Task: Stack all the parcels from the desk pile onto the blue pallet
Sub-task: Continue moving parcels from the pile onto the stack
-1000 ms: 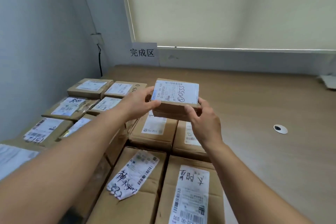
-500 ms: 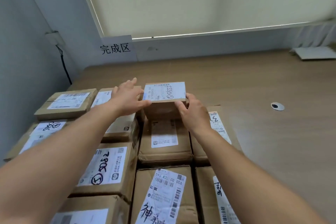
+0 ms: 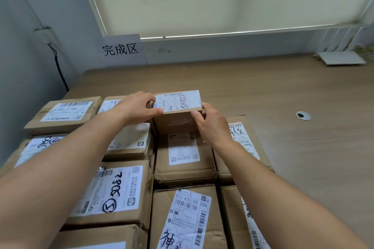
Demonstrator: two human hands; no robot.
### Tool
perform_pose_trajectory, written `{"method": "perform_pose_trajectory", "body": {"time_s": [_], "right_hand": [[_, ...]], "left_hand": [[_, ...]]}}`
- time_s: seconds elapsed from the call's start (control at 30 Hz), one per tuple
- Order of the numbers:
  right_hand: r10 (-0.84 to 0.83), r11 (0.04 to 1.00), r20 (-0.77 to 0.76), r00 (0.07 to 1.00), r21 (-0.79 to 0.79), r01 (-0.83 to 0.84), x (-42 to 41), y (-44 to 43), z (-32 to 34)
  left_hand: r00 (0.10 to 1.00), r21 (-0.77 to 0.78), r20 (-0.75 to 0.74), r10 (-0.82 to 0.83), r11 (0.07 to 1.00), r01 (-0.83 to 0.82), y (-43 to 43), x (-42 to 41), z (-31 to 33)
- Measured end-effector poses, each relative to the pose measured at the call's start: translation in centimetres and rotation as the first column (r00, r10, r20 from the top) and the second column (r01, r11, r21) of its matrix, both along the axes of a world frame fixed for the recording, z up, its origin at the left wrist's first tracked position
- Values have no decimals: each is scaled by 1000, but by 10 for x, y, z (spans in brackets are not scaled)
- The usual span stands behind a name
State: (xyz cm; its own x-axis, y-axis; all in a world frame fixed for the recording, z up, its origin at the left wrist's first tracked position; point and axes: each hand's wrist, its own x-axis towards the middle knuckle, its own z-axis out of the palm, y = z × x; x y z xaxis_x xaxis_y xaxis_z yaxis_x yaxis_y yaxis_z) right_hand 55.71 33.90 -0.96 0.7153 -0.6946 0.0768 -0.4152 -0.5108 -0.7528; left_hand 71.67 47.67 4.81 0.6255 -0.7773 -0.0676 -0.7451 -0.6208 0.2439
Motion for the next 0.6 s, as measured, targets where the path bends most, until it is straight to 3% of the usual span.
{"method": "perform_pose_trajectory", "body": {"time_s": [0.27,0.43,0.6], "right_hand": [[-39,984,-57,998,-179,29,-22,-3,21],[-71,949,-54,996,-311,51,-55,-5,36],[-110,913,-46,993,-399,82,-105,-11,50]], "left_hand": [[997,-9,46,58,998,-58,2,-21,10],[987,-129,151,-53,989,72,-10,-63,25],[959,-154,235,-158,968,197,-21,-114,39]]}}
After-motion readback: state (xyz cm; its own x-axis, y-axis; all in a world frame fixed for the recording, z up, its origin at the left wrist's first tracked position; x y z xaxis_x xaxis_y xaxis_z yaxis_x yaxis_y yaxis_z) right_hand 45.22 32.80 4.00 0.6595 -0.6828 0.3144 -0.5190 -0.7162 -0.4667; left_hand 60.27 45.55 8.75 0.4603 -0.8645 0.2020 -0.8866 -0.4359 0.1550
